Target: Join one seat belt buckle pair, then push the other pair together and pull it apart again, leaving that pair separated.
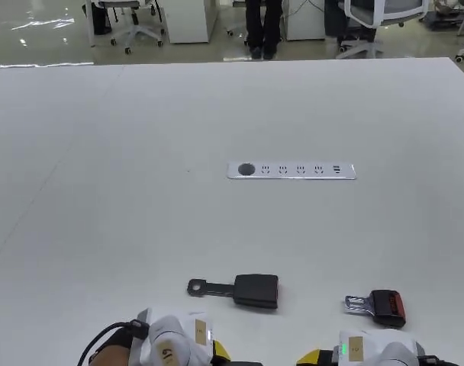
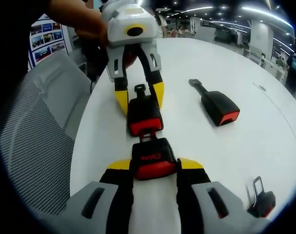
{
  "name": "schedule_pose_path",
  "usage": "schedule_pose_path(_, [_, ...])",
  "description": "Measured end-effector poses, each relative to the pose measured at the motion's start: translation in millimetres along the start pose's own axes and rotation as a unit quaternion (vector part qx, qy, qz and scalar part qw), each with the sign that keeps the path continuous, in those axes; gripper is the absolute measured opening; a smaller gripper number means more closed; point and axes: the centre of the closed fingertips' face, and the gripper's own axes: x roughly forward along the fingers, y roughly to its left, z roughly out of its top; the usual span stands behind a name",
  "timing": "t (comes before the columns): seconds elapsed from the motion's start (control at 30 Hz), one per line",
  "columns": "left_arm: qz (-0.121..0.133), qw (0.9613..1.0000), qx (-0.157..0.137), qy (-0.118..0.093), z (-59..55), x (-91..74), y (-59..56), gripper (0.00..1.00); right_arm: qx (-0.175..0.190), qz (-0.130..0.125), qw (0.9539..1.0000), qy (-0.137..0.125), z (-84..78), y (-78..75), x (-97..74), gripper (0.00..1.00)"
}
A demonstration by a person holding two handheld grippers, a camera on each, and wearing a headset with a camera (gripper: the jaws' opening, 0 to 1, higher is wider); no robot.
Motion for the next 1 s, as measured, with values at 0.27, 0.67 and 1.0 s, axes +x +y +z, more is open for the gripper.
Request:
schedule_pose_path(0.27, [-0.002, 1.0000, 0.003, 0.001, 0.4, 0.4, -0.1, 0.33, 0.004, -0.002, 1.0000, -0.005, 5.8, 1.1, 4.4, 0.33])
schedule_pose_path(0.67, [-0.010, 0.9998, 0.017, 0.007, -2.2, 1.5, -2.9, 0.33, 0.000, 0.003, 1.0000, 0.001, 8.5, -1.2, 5.3, 0.33])
schedule_pose_path(1.0, [-0.013, 0.9996, 0.025, 0.009, -4.2, 1.7, -4.2, 0.33, -0.003, 0.003, 1.0000, 0.003, 4.3, -4.0, 11.8, 0.33])
